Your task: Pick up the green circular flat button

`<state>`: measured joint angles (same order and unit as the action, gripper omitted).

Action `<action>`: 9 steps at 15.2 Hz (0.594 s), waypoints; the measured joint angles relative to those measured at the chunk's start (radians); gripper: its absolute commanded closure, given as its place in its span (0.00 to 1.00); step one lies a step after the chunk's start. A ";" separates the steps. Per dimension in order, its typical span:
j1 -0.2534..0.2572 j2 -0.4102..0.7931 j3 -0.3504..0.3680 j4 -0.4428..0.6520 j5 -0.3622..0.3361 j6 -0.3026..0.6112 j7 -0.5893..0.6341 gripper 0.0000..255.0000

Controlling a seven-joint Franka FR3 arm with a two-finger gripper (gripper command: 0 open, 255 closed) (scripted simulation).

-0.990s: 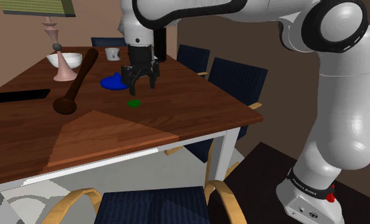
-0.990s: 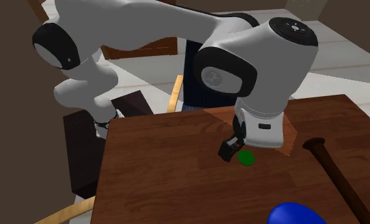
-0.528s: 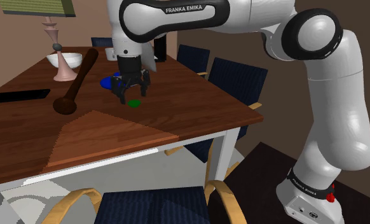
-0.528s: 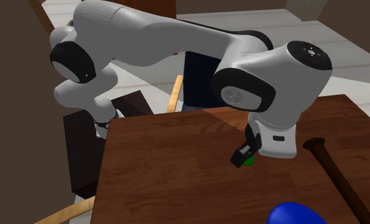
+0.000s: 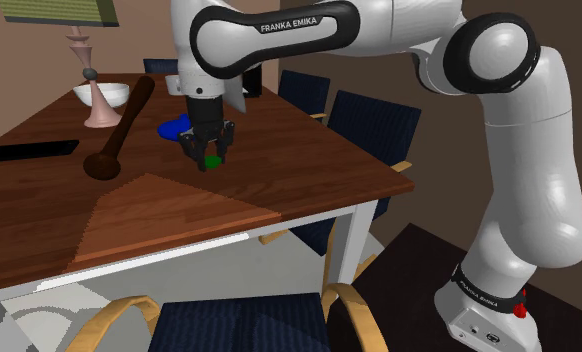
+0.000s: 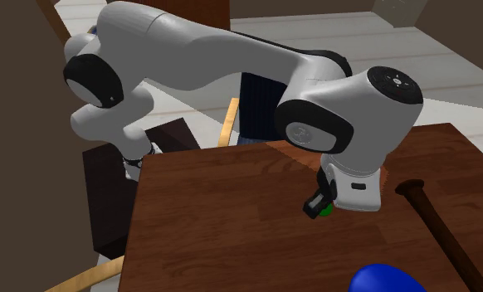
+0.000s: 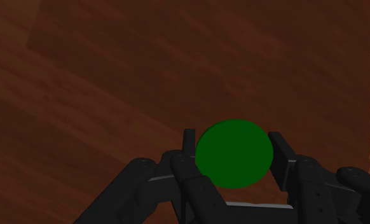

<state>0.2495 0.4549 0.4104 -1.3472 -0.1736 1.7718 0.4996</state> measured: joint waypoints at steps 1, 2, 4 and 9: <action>0.000 0.001 0.000 0.001 0.000 -0.001 0.000 1.00; 0.000 0.001 0.000 0.002 0.000 -0.001 0.000 1.00; 0.000 0.001 0.000 0.001 0.000 -0.001 0.000 1.00; 0.003 0.002 0.001 0.016 0.001 -0.016 0.000 1.00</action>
<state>0.2523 0.4569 0.4114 -1.3316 -0.1729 1.7562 0.4996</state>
